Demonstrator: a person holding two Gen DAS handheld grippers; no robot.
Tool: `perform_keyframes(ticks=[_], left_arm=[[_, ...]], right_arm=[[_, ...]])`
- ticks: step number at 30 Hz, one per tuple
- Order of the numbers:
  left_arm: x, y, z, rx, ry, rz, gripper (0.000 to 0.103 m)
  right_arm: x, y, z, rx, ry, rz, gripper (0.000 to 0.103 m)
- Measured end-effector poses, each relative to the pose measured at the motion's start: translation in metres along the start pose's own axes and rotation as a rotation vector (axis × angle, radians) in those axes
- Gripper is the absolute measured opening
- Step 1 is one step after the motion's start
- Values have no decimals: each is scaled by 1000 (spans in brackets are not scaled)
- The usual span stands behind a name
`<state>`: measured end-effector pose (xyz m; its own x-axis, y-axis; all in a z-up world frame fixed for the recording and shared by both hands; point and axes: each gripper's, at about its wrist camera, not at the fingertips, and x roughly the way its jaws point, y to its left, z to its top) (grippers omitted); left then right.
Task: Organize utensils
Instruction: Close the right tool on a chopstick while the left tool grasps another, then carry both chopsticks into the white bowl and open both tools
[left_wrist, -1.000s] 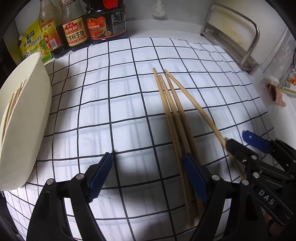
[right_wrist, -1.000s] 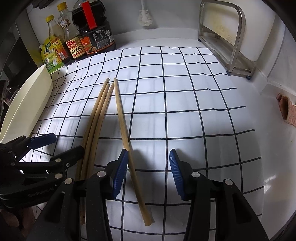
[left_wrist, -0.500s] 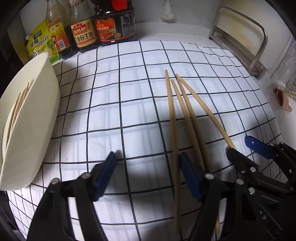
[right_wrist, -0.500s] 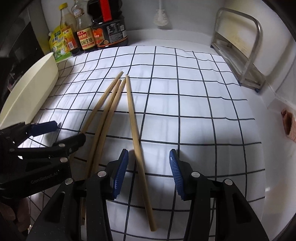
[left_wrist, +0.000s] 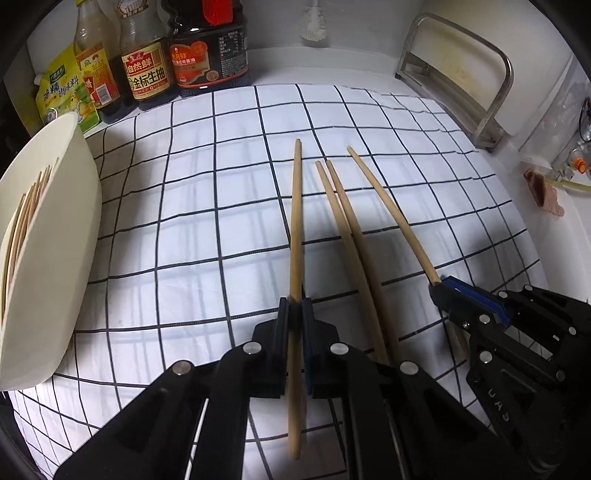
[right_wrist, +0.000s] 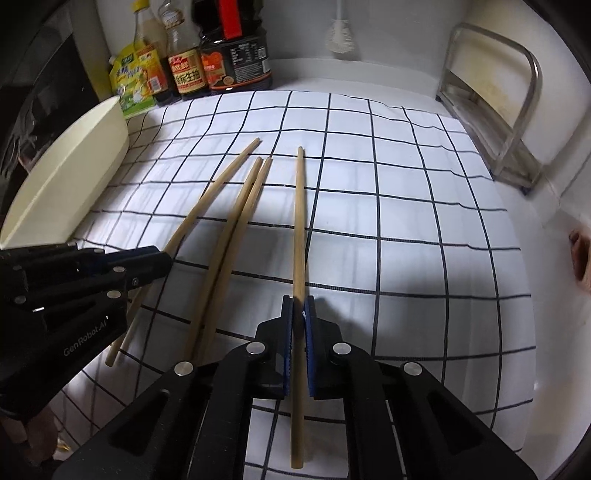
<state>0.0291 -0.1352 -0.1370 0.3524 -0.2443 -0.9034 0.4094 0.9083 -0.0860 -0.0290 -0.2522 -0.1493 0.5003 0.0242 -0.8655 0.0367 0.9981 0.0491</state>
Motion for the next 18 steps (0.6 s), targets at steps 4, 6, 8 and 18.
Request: perform_keyframes(ticks=[4,6,8,18], left_arm=[[-15,6,7,-9,-24,-18,7],[-25,10,11,-13,-38,-27,7],[-41,20,17,-21,-63,-37,7],[-112,106,36,-125,-174,0,7]], right_arm=[[-17,1,8,30,-23,18,6],[-26,4,13,38,-38,25,6],[-36,9,21,47,-56,40,6],[-71,97,88,-65,-174,150,6]])
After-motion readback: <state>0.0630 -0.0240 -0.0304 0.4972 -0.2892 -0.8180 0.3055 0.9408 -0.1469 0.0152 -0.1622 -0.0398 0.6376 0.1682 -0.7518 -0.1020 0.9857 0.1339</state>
